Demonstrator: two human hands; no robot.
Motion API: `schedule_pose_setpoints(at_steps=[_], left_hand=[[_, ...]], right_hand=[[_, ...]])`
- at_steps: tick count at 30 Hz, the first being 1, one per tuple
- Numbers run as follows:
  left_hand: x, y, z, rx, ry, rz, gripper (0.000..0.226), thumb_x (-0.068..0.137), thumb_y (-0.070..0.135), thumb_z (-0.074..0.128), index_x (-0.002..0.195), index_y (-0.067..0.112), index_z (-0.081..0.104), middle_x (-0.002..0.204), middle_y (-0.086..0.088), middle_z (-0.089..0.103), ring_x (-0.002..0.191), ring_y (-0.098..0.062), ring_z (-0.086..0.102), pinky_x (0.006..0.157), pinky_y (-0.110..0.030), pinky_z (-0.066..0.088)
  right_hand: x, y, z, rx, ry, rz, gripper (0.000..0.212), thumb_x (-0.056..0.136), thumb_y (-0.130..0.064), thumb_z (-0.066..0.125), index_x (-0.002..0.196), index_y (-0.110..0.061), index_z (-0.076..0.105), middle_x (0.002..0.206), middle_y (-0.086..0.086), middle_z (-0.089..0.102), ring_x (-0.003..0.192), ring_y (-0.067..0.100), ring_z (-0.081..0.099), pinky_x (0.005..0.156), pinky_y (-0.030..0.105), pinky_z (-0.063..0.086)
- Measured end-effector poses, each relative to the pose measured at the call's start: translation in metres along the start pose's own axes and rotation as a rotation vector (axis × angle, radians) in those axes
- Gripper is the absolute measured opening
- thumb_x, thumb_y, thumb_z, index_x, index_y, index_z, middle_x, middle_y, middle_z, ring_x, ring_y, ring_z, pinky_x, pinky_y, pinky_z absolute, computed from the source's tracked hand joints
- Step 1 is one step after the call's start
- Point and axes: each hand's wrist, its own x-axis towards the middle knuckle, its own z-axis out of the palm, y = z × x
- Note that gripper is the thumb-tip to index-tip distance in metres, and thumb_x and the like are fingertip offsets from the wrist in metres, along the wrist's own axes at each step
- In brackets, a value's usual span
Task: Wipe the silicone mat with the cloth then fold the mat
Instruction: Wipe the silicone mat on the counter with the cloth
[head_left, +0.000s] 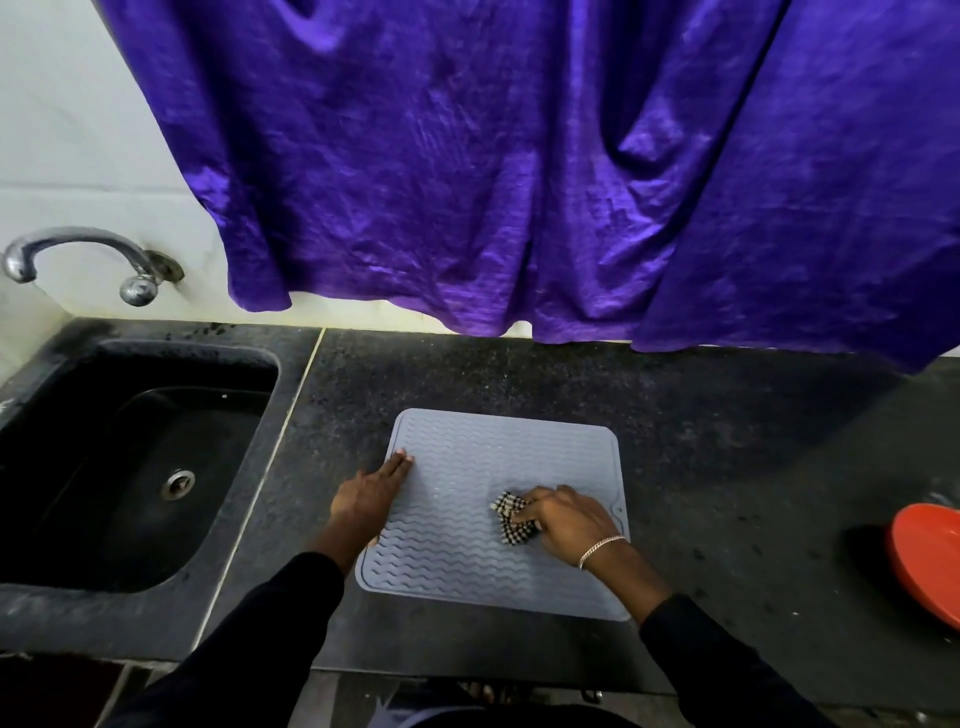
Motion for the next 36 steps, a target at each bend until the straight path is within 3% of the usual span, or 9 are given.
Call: schedule_pose_setpoints(at_steps=[8, 14, 20, 28, 33, 36], left_hand=[[-0.003, -0.001, -0.002, -0.001, 0.014, 0.011, 0.093, 0.095, -0.001, 0.054, 0.161, 0.03, -0.005, 0.169, 0.01, -0.009, 0.141, -0.029, 0.046, 0.11, -0.043, 0.041], [-0.006, 0.0, -0.002, 0.001, 0.023, 0.009, 0.093, 0.095, -0.001, 0.054, 0.162, 0.028, -0.004, 0.169, 0.009, -0.008, 0.142, -0.03, 0.043, 0.114, -0.043, 0.037], [-0.005, 0.001, -0.003, -0.005, 0.011, 0.005, 0.092, 0.096, 0.0, 0.054, 0.161, 0.028, -0.005, 0.169, 0.009, -0.008, 0.144, -0.029, 0.04, 0.114, -0.042, 0.038], [-0.005, 0.0, -0.004, 0.011, 0.001, 0.001, 0.095, 0.095, -0.001, 0.054, 0.161, 0.029, -0.007, 0.169, 0.009, -0.01, 0.141, -0.031, 0.045, 0.111, -0.044, 0.041], [-0.007, -0.001, -0.007, -0.001, -0.015, 0.007, 0.096, 0.095, -0.001, 0.055, 0.161, 0.029, -0.007, 0.169, 0.008, -0.01, 0.14, -0.033, 0.044, 0.111, -0.044, 0.043], [-0.008, 0.001, -0.006, 0.004, 0.004, 0.011, 0.095, 0.094, -0.002, 0.054, 0.161, 0.028, -0.006, 0.169, 0.008, -0.009, 0.142, -0.029, 0.043, 0.112, -0.042, 0.04]], right_hand=[[-0.014, 0.005, 0.028, 0.132, 0.047, -0.035, 0.045, 0.093, -0.021, 0.065, 0.132, -0.045, 0.063, 0.152, -0.019, 0.047, 0.133, 0.018, 0.049, 0.107, 0.028, 0.043], [-0.025, 0.025, 0.015, 0.076, -0.008, 0.019, 0.051, 0.091, -0.02, 0.062, 0.13, -0.051, 0.06, 0.149, -0.025, 0.048, 0.127, 0.017, 0.051, 0.1, 0.032, 0.049], [-0.015, 0.018, -0.001, 0.009, 0.002, 0.058, 0.048, 0.088, -0.023, 0.06, 0.13, -0.046, 0.062, 0.142, -0.019, 0.056, 0.124, 0.018, 0.055, 0.099, 0.034, 0.05], [-0.027, 0.021, 0.027, 0.144, 0.062, 0.055, 0.044, 0.092, -0.021, 0.063, 0.128, -0.046, 0.066, 0.15, -0.021, 0.049, 0.132, 0.014, 0.05, 0.104, 0.023, 0.04], [-0.039, 0.042, 0.021, 0.095, 0.036, 0.068, 0.05, 0.091, -0.014, 0.061, 0.128, -0.047, 0.065, 0.151, -0.021, 0.049, 0.128, 0.015, 0.053, 0.102, 0.017, 0.037], [-0.04, 0.051, 0.007, 0.035, -0.034, 0.123, 0.047, 0.088, -0.02, 0.059, 0.126, -0.046, 0.066, 0.143, -0.014, 0.057, 0.126, 0.016, 0.057, 0.105, 0.029, 0.048]])
